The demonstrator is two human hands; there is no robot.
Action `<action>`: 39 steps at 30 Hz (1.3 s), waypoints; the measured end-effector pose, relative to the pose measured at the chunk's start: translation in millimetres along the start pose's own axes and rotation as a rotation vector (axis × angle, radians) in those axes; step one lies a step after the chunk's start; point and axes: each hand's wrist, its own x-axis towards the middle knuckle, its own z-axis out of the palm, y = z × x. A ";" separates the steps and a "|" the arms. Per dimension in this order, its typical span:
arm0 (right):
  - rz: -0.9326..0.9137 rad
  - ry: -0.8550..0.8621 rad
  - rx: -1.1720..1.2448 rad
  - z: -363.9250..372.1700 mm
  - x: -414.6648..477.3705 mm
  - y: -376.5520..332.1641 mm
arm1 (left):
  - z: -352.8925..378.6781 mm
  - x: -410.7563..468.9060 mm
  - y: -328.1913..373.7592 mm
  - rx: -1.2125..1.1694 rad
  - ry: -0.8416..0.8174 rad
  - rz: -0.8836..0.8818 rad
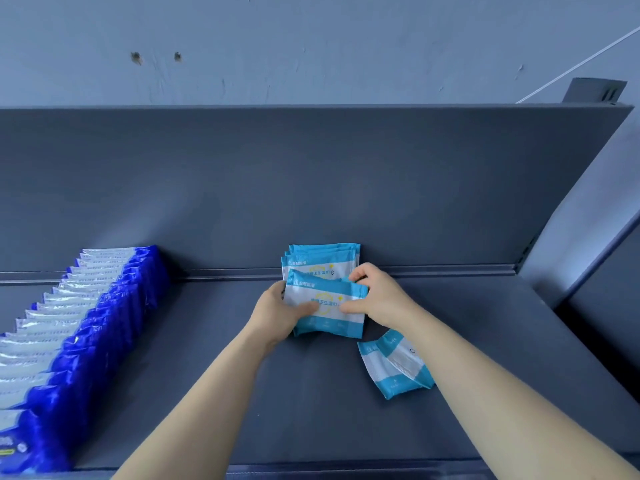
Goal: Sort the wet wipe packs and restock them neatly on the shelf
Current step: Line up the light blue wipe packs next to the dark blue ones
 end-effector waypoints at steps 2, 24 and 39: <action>0.025 -0.125 0.073 -17.4 -6.2 -2.6 | 1.0 2.2 -3.9 -0.051 0.083 0.034; 0.105 -0.185 -0.378 -63.2 -46.4 14.7 | 6.3 7.6 -9.2 0.278 0.416 0.100; 0.164 0.059 0.455 -9.6 -13.0 10.5 | 3.4 -6.0 -14.9 0.104 0.130 0.167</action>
